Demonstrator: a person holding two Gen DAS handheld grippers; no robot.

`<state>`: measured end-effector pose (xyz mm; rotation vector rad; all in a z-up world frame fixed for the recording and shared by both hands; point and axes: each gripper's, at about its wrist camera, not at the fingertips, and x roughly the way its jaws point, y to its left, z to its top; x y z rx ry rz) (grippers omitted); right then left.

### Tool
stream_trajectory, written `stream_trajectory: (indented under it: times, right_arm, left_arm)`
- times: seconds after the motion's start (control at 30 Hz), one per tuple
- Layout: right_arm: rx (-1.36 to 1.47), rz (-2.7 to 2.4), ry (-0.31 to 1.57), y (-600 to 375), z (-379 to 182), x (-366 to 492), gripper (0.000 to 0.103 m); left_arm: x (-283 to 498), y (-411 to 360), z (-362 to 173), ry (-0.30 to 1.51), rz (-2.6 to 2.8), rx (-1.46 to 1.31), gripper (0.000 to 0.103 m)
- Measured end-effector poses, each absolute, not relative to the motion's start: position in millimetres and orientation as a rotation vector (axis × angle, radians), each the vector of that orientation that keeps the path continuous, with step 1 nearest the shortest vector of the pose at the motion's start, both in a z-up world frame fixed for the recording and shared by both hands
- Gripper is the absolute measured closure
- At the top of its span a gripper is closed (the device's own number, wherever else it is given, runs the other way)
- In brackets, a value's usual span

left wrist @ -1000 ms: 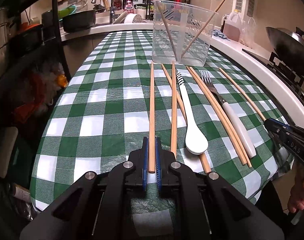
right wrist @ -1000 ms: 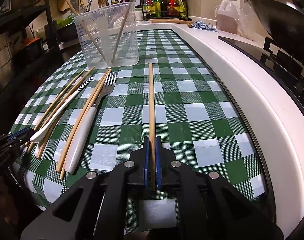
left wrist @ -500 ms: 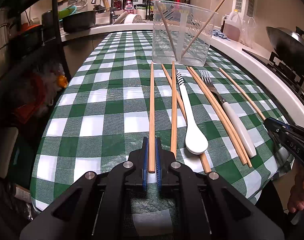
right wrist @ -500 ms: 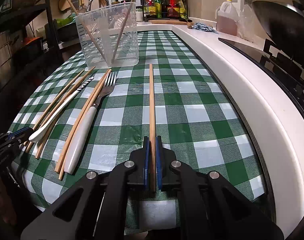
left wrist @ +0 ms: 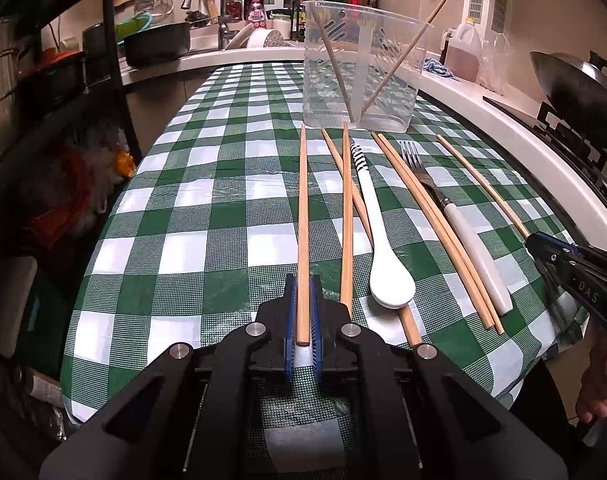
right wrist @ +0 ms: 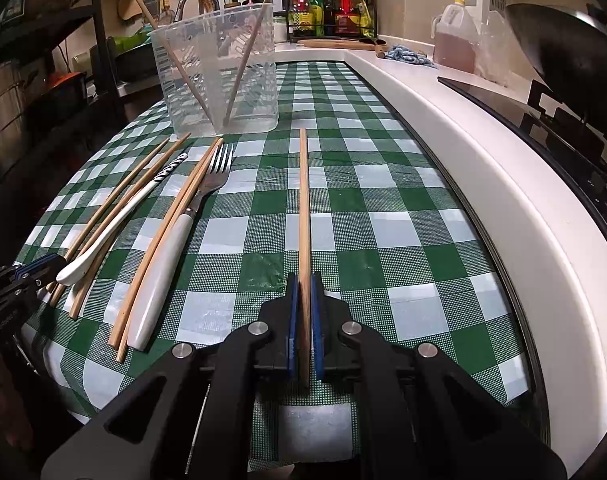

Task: Organize utensils
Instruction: 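Close the left tool on a wooden chopstick while the right tool grasps another chopstick, then lift both held chopsticks and carry them over the clear container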

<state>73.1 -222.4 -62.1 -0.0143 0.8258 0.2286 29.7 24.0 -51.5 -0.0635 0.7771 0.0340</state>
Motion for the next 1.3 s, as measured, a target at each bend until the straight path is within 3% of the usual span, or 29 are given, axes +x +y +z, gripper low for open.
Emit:
stream_trajectory:
  times: [0.53,1.3]
  right_arm:
    - [-0.027,0.225,0.763,-229,-38,62,0.097]
    - [0.009,0.254,0.534,-243,76,55,0.097]
  left_arm:
    - [25,28,-38,0.738,0.025,-0.082,0.096]
    - [5,39,80,0.421,0.006,-0.059,0.096]
